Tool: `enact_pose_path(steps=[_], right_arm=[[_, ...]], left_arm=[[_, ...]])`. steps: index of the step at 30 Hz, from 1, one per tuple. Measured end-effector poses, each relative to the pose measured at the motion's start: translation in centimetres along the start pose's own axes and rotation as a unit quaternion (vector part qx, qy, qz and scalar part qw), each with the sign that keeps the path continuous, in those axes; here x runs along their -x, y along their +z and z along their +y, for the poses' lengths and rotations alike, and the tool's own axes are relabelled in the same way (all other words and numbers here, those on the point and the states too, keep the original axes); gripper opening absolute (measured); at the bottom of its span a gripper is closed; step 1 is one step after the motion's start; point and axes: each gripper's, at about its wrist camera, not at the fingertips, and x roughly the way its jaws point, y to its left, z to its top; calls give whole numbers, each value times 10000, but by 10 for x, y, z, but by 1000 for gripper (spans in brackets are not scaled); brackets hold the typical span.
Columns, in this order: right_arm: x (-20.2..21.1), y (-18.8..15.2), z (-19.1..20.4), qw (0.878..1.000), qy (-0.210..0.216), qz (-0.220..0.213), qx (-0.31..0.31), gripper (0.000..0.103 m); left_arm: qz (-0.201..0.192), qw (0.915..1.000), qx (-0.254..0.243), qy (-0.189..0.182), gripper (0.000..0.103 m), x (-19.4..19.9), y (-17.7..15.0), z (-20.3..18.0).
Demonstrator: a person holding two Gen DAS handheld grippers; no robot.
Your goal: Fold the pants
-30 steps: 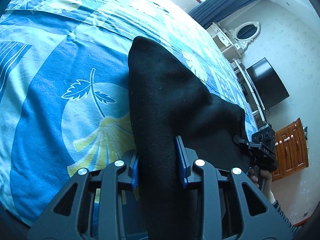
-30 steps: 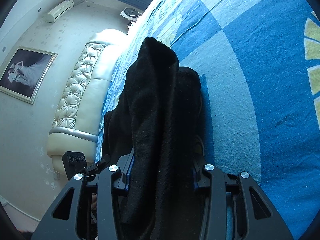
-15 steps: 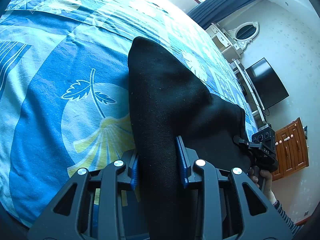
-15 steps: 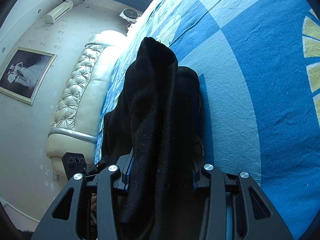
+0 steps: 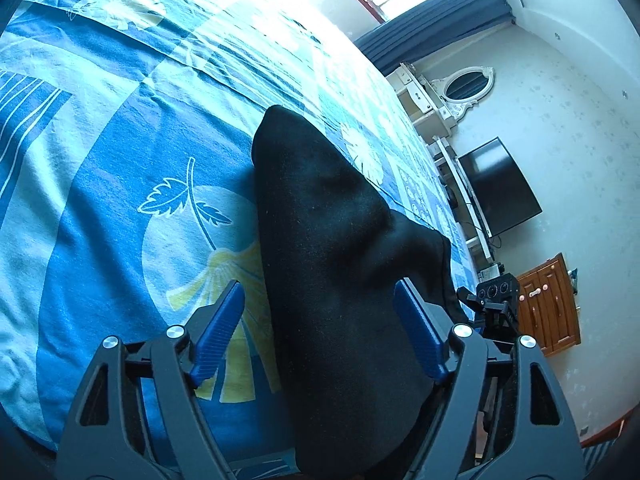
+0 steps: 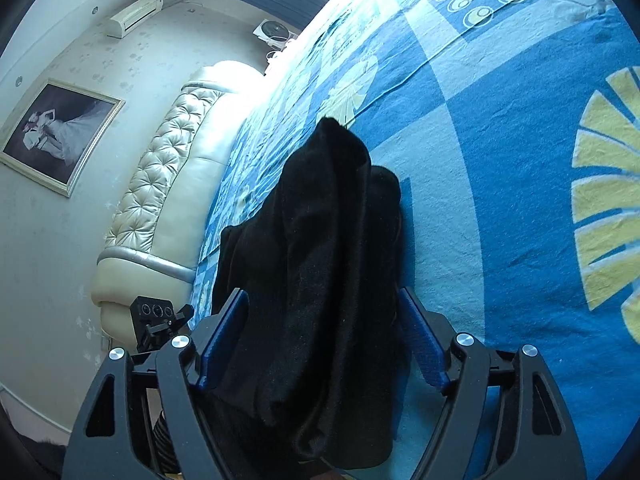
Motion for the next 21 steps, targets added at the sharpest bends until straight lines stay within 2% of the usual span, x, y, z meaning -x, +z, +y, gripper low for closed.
enact_pose_path(steps=[3, 7, 11, 12, 13, 14, 15, 18, 21], right_arm=[[-4, 20, -12, 9998, -7, -109, -135, 78], [-27, 48, -17, 9997, 136, -43, -177, 78], [-52, 68, -14, 9992, 263, 150, -274, 79], [-57, 70, -11, 9993, 192, 265, -201, 75], [-63, 71, -8, 9991, 57, 402, -112, 55], [-67, 71, -7, 9984, -16, 550, -93, 47], [-68, 72, -8, 9984, -23, 546, -132, 43], [-63, 73, -4, 9989, 76, 458, -92, 36], [-61, 79, 1, 9993, 99, 356, 8, 34]], left_arm=[[214, 9995, 208, -142, 80, -17, 22, 11], [397, 9971, 595, -242, 81, -50, 51, 26], [458, 9977, 434, -253, 84, -72, 71, 20], [488, 9981, 326, -199, 75, -77, 75, 18], [516, 9984, 206, -98, 61, -81, 75, 15], [598, 9981, 82, 103, 44, -86, 76, 13], [606, 9978, -24, 260, 38, -89, 75, 12], [525, 9971, -351, 419, 28, -87, 78, 2], [500, 9952, -612, 582, 26, -88, 88, -9]])
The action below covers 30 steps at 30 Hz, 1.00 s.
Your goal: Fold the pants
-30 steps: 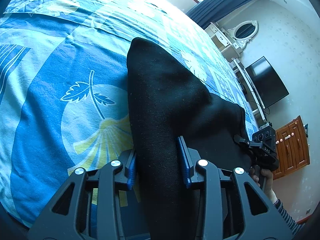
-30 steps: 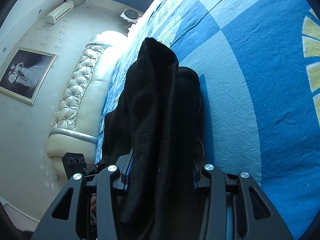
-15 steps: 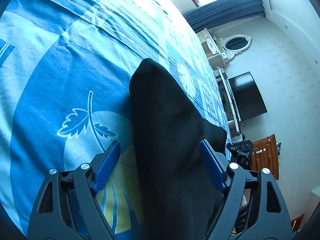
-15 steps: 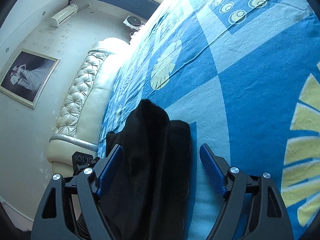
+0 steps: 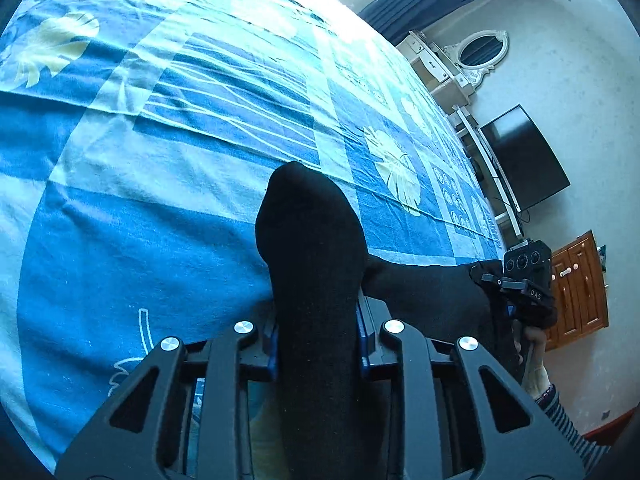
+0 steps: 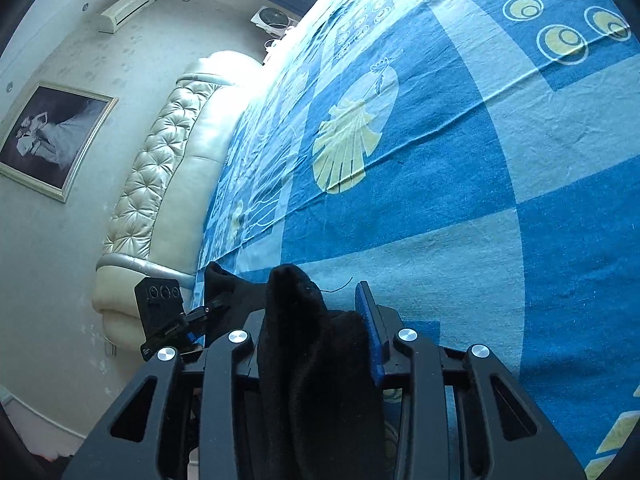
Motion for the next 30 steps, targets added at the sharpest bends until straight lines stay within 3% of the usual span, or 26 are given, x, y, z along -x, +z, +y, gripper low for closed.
enact_pose_path(steps=[3, 15, 21, 30], right_arm=[[-2, 16, 0, 9999, 81, -149, 32, 33], [-45, 102, 0, 9989, 56, -455, 32, 32], [-62, 110, -32, 9984, 50, -407, -390, 29], [-60, 107, -36, 9982, 210, -443, -339, 27]], left_arm=[[-64, 9995, -247, 164, 26, -4, 17, -3], [-258, 9980, -250, 514, 26, -34, 96, 29], [-257, 9983, -201, 482, 27, -45, 105, 39], [-454, 9973, -371, 436, 30, -45, 101, 39]])
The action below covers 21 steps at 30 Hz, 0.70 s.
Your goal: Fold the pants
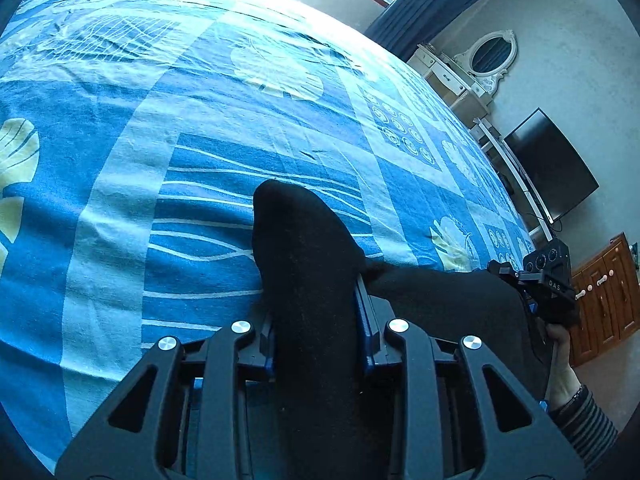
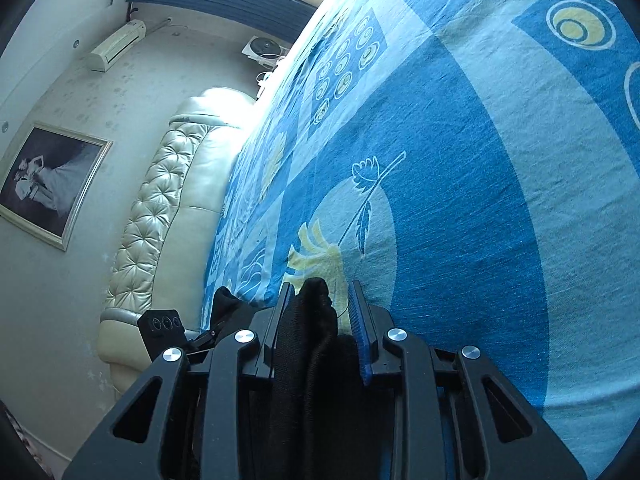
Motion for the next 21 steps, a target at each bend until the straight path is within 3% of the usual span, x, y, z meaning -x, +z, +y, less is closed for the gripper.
enact_pose_path(steps=[21], right_arm=[[-1, 5, -1, 10000, 41, -14, -18, 27]], left_arm=[[-81, 9999, -120, 1, 31, 2, -2, 1]])
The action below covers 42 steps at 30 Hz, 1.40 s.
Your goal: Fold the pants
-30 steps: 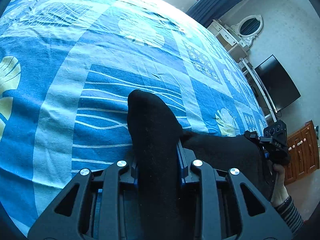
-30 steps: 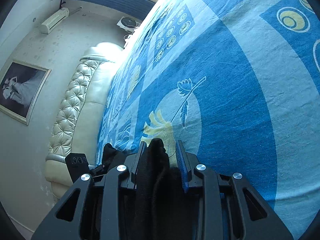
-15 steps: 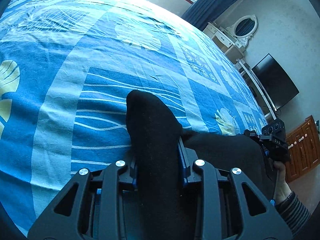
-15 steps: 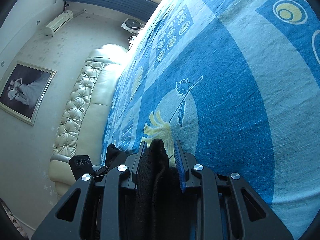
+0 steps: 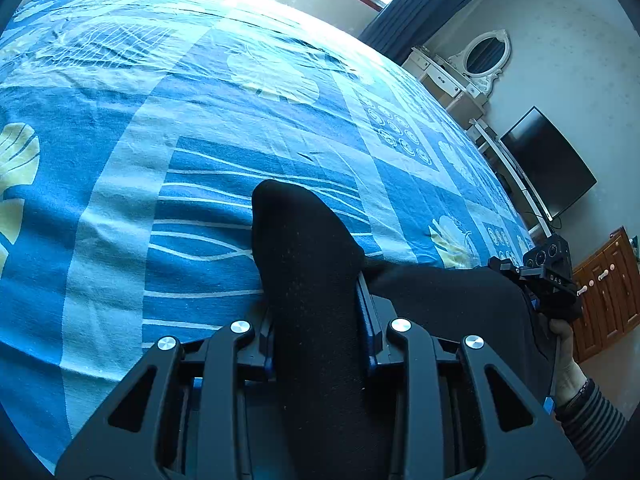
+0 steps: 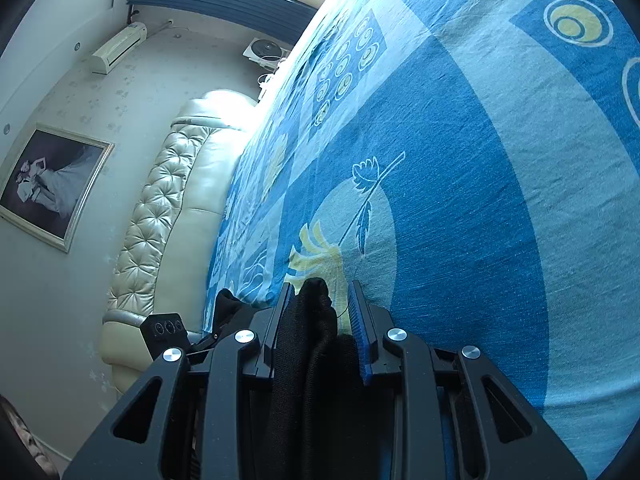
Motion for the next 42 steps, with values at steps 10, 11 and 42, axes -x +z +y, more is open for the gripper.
enact_pose_path(steps=[10, 11, 42], right_arm=[[10, -2, 3, 9988, 443, -174, -78, 54], [13, -4, 5, 9984, 511, -226, -103, 58], [67, -101, 28, 9997, -196, -125, 53, 82]], left_arm=[[-158, 9992, 207, 308, 91, 21, -6, 1], [-220, 9985, 256, 435, 93, 27, -8, 1], [-88, 9937, 721, 859, 93, 120, -119, -22]])
